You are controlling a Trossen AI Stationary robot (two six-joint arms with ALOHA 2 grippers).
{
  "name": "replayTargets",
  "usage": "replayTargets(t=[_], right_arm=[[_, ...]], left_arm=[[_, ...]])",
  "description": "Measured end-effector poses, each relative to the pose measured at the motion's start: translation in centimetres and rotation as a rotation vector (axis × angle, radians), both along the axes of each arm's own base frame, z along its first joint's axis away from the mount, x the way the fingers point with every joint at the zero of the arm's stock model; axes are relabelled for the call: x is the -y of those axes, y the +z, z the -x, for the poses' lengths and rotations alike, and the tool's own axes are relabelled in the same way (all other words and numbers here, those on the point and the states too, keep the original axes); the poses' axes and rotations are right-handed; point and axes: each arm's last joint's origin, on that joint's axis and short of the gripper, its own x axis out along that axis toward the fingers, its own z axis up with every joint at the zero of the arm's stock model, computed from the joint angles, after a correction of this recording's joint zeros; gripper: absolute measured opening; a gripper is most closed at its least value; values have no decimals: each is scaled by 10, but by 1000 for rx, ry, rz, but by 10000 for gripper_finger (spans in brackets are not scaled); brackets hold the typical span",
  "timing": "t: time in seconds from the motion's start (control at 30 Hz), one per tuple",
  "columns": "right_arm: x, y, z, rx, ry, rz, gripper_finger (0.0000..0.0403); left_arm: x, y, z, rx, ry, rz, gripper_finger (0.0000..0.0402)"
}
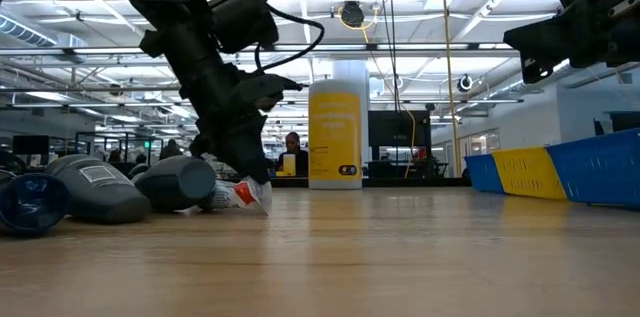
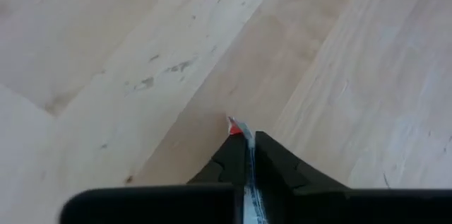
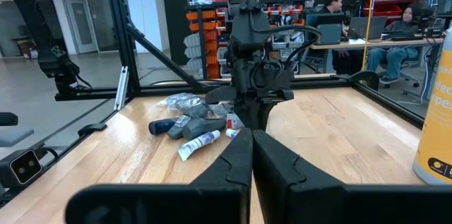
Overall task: Pick & Place Travel size toiletries
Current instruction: Put the white toothpaste into the top blue bin
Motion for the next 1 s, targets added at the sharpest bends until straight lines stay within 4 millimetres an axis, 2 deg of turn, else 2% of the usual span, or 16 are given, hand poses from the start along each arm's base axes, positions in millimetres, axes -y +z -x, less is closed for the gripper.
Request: replayTargets(t=[0.17,0.43,0.53,0.63,0.77,0.87,1.0], right_arm=[[0,0,0,0,0,0,4],[0,0,0,3,-8,77,4],[3,1,0,13,-95,234,4],[6,7,1,59,-209,264,4],[8,10,2,70,-311,292,4],[8,10,2,70,-312,279,4],[5,10,1,101,-160,61,4]], left_arm=[[2,6,-4,67,-52,-36,9],[28,35,-29,444,-252,-192,8],[42,46,-34,567,-313,-290,2],[53,58,-37,698,-363,-370,8],[61,67,-38,789,-401,-435,3],[62,72,-39,835,-402,-458,6],[59,73,-39,850,-397,-481,10]])
